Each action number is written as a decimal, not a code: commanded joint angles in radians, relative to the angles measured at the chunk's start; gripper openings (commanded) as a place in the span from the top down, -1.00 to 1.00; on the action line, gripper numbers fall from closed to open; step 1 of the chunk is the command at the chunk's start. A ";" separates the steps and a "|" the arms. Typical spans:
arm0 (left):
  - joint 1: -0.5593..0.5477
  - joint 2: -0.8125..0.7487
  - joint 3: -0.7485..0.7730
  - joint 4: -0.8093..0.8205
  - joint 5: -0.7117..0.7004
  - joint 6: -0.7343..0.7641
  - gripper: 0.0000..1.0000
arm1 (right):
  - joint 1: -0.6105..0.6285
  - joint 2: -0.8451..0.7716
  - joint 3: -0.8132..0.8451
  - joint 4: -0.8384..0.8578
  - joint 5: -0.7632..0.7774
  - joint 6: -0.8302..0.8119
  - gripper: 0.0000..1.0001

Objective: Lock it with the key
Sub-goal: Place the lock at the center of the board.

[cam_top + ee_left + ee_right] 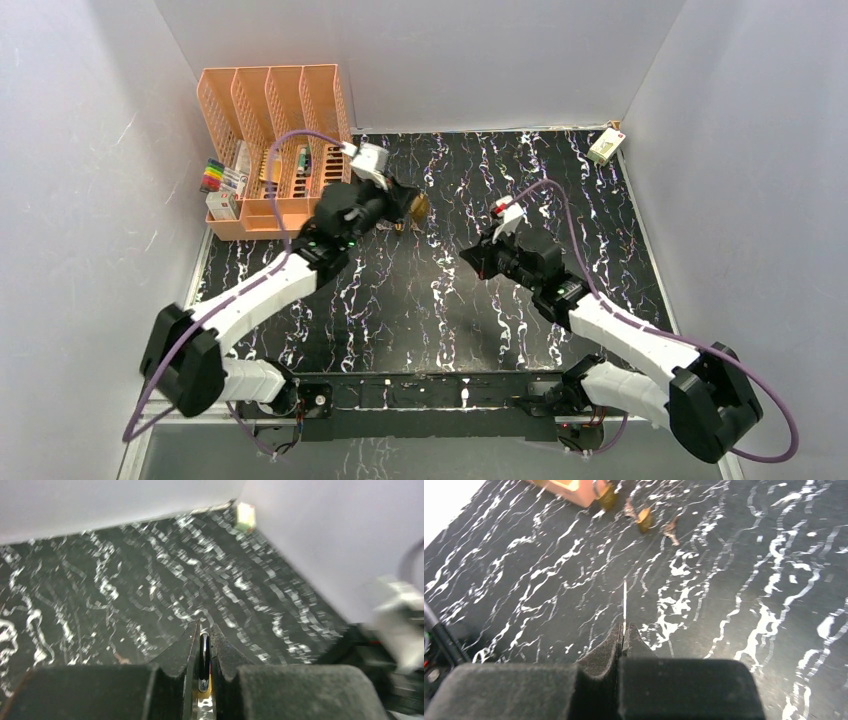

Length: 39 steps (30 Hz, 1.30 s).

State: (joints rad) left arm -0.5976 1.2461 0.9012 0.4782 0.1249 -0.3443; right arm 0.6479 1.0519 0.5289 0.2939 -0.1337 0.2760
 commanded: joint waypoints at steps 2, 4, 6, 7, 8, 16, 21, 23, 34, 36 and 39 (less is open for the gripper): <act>-0.178 0.155 0.057 0.119 -0.559 0.174 1.00 | -0.006 -0.121 0.015 -0.051 0.242 -0.039 1.00; -0.221 0.224 0.056 0.205 -0.671 0.207 1.00 | -0.011 -0.148 0.005 -0.085 0.264 -0.048 1.00; -0.253 0.296 0.073 0.264 -0.759 0.220 1.00 | -0.019 -0.165 0.007 -0.139 0.274 -0.042 1.00; -0.265 0.332 0.087 0.281 -0.792 0.221 1.00 | -0.022 -0.171 0.009 -0.166 0.273 -0.036 1.00; -0.275 0.370 0.103 0.297 -0.822 0.218 1.00 | -0.027 -0.177 0.009 -0.188 0.272 -0.028 1.00; -0.289 0.566 0.138 0.479 -0.891 0.161 1.00 | -0.057 -0.220 -0.015 -0.238 0.235 0.002 1.00; -0.290 0.630 0.172 0.485 -0.904 0.151 1.00 | -0.069 -0.203 -0.014 -0.227 0.207 0.001 1.00; -0.290 0.647 0.171 0.490 -0.912 0.150 1.00 | -0.072 -0.191 -0.013 -0.213 0.193 0.006 1.00; -0.289 0.732 0.209 0.486 -0.915 0.156 1.00 | -0.082 -0.148 -0.019 -0.170 0.140 0.031 1.00; -0.290 0.747 0.214 0.482 -0.919 0.149 1.00 | -0.083 -0.143 -0.016 -0.173 0.140 0.031 1.00; -0.289 0.772 0.225 0.478 -0.930 0.138 1.00 | -0.086 -0.144 -0.015 -0.177 0.140 0.030 1.00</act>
State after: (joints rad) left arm -0.8860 2.0186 1.0737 0.8822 -0.7525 -0.1818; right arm 0.5686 0.9100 0.5087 0.0578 0.0158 0.2977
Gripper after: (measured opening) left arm 0.065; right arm 0.017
